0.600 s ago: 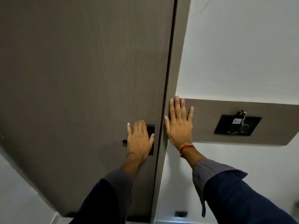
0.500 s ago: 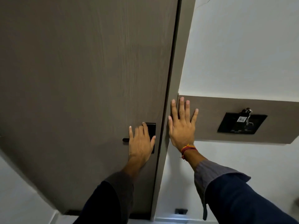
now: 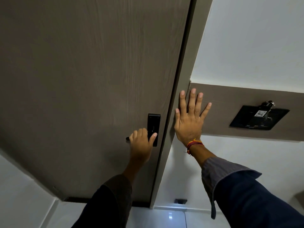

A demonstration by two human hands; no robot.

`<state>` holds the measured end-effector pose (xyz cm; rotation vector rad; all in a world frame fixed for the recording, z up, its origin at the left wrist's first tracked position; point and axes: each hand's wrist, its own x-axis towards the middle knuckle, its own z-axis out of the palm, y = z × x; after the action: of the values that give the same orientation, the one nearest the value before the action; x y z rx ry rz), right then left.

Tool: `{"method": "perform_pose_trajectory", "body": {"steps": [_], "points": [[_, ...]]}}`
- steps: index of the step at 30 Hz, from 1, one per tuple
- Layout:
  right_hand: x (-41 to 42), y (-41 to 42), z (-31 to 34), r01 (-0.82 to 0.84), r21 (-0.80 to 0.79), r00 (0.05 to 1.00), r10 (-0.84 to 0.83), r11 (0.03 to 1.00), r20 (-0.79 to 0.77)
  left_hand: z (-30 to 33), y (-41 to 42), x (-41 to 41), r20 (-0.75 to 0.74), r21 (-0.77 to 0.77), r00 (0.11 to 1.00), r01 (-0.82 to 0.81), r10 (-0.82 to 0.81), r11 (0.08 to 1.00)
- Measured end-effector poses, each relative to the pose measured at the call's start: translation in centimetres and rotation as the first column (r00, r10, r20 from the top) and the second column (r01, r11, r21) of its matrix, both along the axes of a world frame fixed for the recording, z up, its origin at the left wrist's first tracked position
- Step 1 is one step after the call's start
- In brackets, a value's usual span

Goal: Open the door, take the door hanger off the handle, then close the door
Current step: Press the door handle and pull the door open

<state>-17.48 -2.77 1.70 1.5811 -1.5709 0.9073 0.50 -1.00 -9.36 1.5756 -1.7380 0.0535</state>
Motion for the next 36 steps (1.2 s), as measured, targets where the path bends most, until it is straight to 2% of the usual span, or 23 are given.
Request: {"method": "perform_pose_trajectory", "body": {"steps": [4, 7, 14, 16, 18, 20, 23, 26, 33, 36], "points": [[0.0, -0.2, -0.2, -0.029, -0.024, 1.000, 0.030, 0.999, 0.008, -0.5, 0.4, -1.1, -0.273, 0.065, 0.962, 0.027, -0.008, 0.998], [0.0, -0.2, -0.3, -0.031, -0.028, 0.999, 0.032, 0.999, 0.020, -0.9, 0.5, -1.6, -0.396, 0.114, 0.918, 0.050, -0.001, 0.992], [0.1, 0.3, 0.0, -0.025, 0.004, 1.000, 0.025, 1.000, 0.016, -0.4, 2.3, -1.1, -0.422, 0.188, 0.906, 0.113, -0.024, 0.976], [0.1, 0.6, 0.1, -0.036, 0.012, 0.999, 0.036, 0.999, 0.015, 0.0, 3.0, -0.5, -0.346, 0.201, 0.938, 0.091, -0.016, 0.975], [0.0, 1.0, 0.2, -0.032, 0.026, 0.999, 0.032, 0.999, 0.005, 0.9, 3.7, 0.5, -0.163, 0.189, 0.986, 0.056, -0.025, 0.980], [0.0, 1.4, 0.5, -0.028, 0.052, 1.000, 0.028, 0.998, -0.001, 1.9, 4.2, 1.4, 0.020, 0.198, 0.999, 0.043, -0.048, 0.979], [-0.1, 2.4, 1.0, -0.037, 0.101, 0.999, 0.037, 0.994, 0.003, 3.6, 5.1, 2.2, 0.224, 0.210, 0.974, -0.010, -0.039, 0.978], [0.0, 3.3, 1.4, -0.056, 0.143, 0.998, 0.053, 0.988, 0.024, 5.2, 6.3, 2.2, 0.433, 0.203, 0.901, -0.086, -0.010, 0.975], [-0.2, 4.6, 1.9, -0.120, 0.234, 0.991, 0.103, 0.965, 0.084, 7.2, 9.8, 1.4, 0.593, 0.278, 0.805, -0.202, -0.002, 0.939], [-0.4, 5.2, 2.5, -0.182, 0.255, 0.981, 0.159, 0.950, 0.107, 8.2, 11.7, 0.4, 0.620, 0.279, 0.783, -0.279, 0.049, 0.919]]}}
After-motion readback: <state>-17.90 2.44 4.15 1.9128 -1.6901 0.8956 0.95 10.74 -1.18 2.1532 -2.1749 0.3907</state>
